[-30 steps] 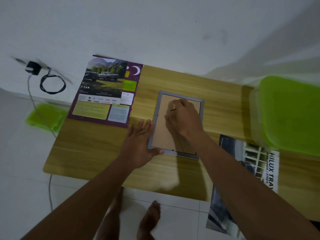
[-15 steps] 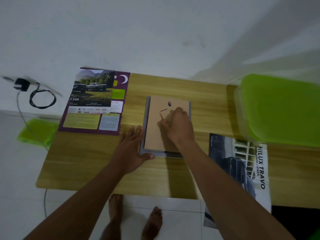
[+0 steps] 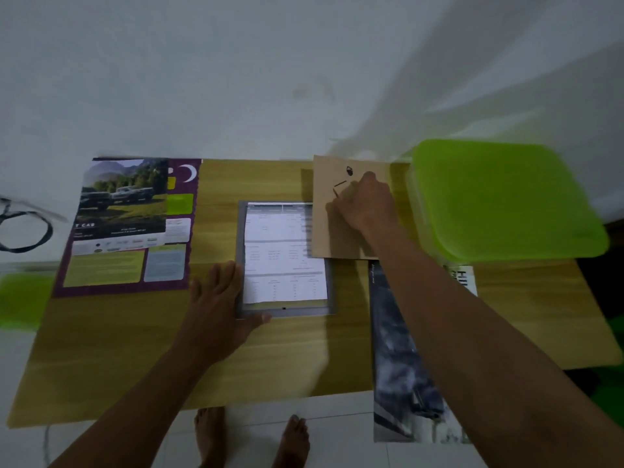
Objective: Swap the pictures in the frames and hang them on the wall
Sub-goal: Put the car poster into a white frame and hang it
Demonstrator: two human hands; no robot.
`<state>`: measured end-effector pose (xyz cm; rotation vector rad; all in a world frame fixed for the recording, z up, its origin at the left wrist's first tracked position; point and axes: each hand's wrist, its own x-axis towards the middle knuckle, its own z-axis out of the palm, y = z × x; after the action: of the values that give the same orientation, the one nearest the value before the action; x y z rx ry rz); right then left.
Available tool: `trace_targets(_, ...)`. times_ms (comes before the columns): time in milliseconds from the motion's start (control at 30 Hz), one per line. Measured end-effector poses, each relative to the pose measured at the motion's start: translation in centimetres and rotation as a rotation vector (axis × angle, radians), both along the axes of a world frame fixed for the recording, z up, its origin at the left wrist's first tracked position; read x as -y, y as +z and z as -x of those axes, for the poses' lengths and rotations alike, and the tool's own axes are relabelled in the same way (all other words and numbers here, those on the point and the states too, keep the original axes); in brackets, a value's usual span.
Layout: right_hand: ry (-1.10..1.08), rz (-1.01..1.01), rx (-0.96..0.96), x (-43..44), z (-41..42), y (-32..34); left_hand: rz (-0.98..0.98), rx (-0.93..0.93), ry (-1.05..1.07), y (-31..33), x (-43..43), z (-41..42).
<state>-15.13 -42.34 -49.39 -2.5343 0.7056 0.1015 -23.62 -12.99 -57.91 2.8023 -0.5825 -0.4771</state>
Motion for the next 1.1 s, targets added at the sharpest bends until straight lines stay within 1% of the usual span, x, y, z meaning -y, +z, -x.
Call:
trace_targets(167, -0.032, 0.085, -0.100, 3.1, -1.2, -2.2, 0.038, -0.050, 0.024, -0.4, -0.1, -0.2)
trace_targets(267, -0.006, 0.130, -0.137, 3.7, -1.3, -3.5, 0.046, -0.042, 0.027, -0.5, -0.1, -0.2)
trace_targets(367, 0.017, 0.166, -0.134, 4.0, -1.3, -4.5, 0.056, -0.038, 0.037, -0.8, -0.1, -0.2)
trace_targets(533, 0.061, 0.165, -0.116, 3.8, -0.8, -4.7, 0.072, -0.048, 0.051, -0.5, 0.2, -0.2)
trace_targets(600, 0.086, 0.171, -0.110, 3.1, -0.2, -4.2, 0.071, -0.045, 0.048, -0.3, 0.3, -0.2)
trace_targets(700, 0.141, 0.148, -0.041, 0.5, 1.4, -3.1, 0.059, -0.058, 0.048, 0.3, 0.4, -0.1)
trace_targets(800, 0.248, 0.121, -0.011, -3.0, 3.5, -2.9, 0.049, 0.018, 0.076, 0.7, 0.9, -0.5)
trace_targets(933, 0.279, 0.125, -0.098, -6.1, 5.4, -4.3, 0.045, 0.076, 0.147, 0.8, 1.7, -1.4)
trace_targets(1000, 0.272, 0.146, -0.157, -6.9, 5.9, -5.1, 0.024, 0.101, 0.141, 0.8, 2.1, -1.5)
trace_targets(1100, 0.288, 0.106, -0.196, -7.5, 6.5, -5.8, -0.018, 0.111, 0.119, 0.8, 2.5, -1.5)
